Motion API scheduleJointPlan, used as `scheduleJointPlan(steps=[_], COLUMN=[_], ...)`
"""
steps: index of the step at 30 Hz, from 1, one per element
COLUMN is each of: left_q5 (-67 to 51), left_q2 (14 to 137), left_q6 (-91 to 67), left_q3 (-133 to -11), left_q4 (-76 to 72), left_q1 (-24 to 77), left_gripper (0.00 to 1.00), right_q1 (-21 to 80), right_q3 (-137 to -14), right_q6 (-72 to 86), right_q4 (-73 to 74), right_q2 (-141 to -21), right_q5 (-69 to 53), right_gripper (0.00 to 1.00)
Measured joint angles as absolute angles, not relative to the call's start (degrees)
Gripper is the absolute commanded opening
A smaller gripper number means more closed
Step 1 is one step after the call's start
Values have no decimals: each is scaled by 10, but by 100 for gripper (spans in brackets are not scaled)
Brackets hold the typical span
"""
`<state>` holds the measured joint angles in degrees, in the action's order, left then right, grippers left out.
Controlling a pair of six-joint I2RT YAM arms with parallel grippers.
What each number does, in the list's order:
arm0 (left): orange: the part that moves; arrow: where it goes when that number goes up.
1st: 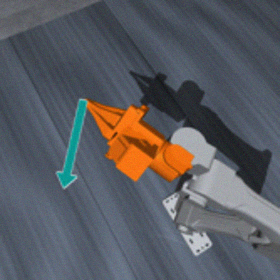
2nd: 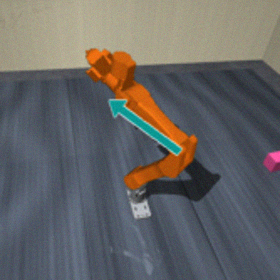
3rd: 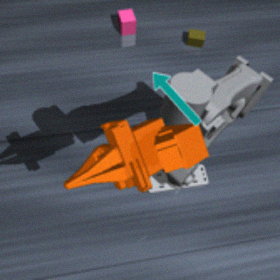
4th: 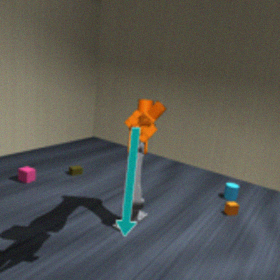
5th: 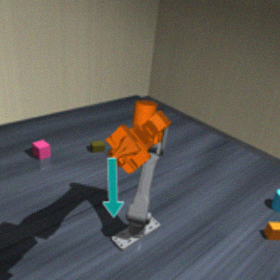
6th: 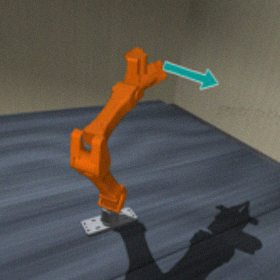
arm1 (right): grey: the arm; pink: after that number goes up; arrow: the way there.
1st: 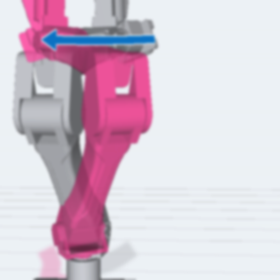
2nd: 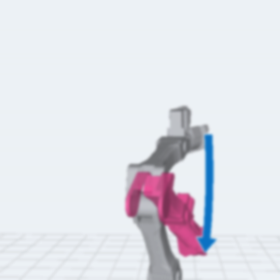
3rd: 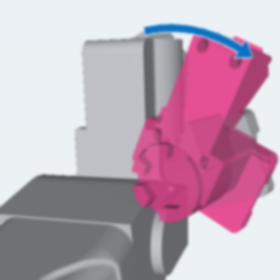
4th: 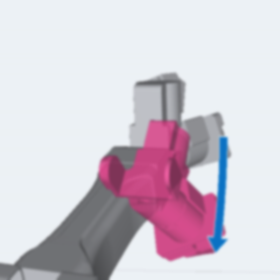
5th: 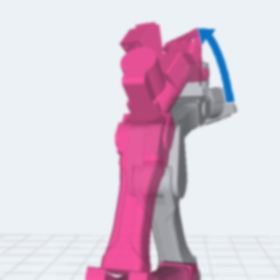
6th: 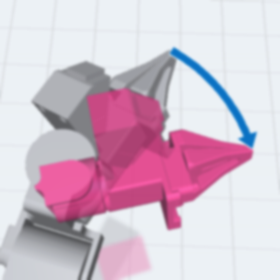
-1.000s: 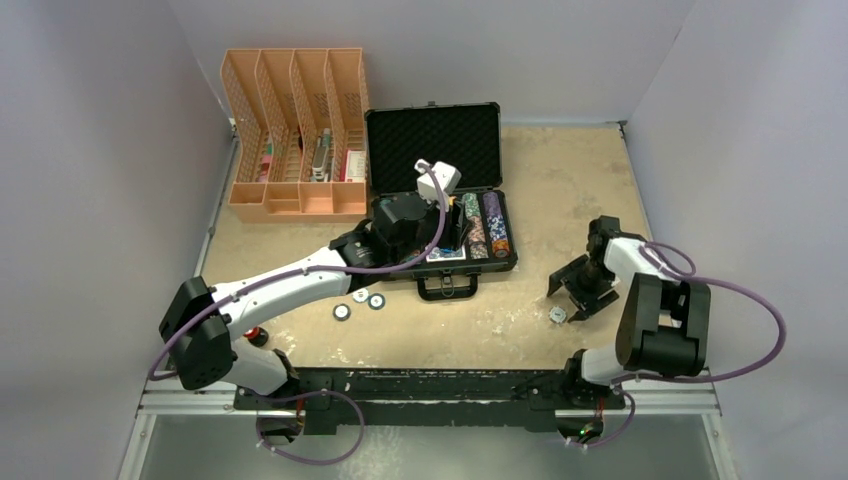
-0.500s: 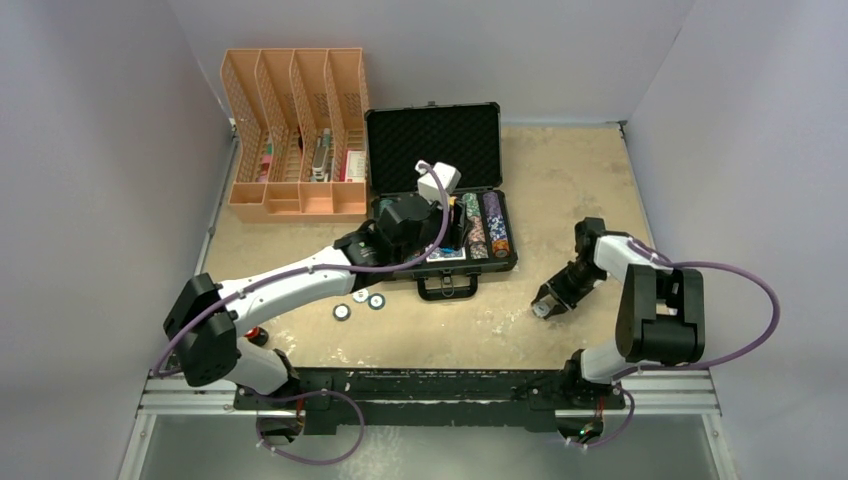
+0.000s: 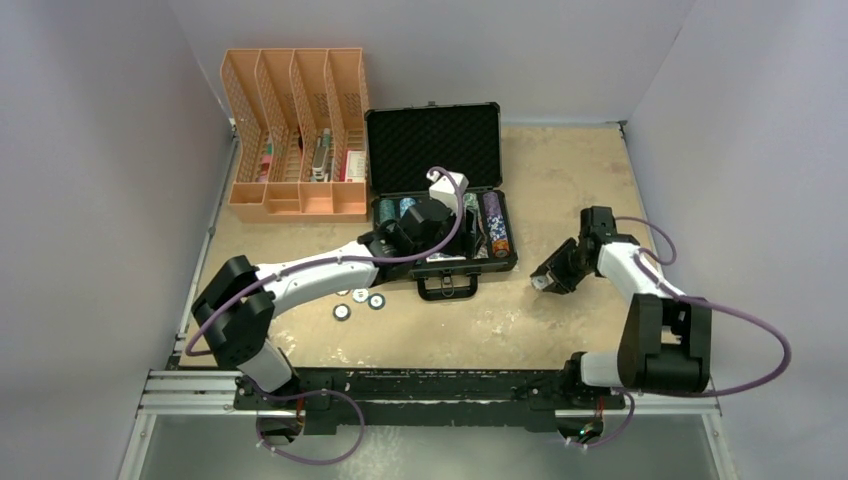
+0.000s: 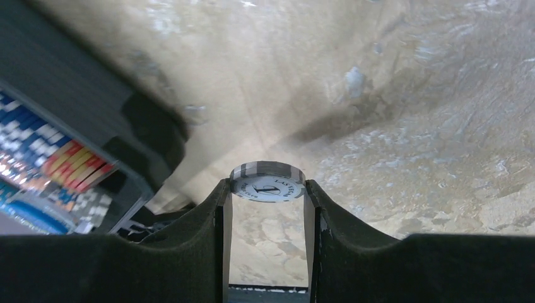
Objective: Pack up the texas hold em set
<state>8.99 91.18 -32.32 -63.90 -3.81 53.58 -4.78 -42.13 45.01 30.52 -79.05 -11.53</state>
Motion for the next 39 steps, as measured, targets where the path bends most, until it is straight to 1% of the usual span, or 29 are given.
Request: scheduleJointPlan(steps=[4,11,19,24,35,38,39], left_q5=[54,-4,-52,-60,-43,-42,-42], left_q2=[925,936,1004,1018,1048,1050,1050], left_q6=[-355,-434,-486,-503,-491,-484,-482], left_q3=[-627,-533,-517,-510,-511,-511,-511], left_q4=[-78,-261,-410,-474,-540,-564,-571], left_q1=[536,536,542,544,545,545,545], left_gripper=[65,65,64,64,60,56,53], right_q1=[-48,-41,-22,-12,-4,-4,-4], right_q3=[-422,-435,-465,-466,-466,-464,-463], right_q6=[442,436,453,470,505,511,513], right_q4=[292,267,220,201,187,185,185], right_q2=[-752,-690,-636,-628,-614,-610,-610], right_q5=[-124,-189,-278,-322,-371,-374,-375], right_gripper=[15,17,19,20,20,20,20])
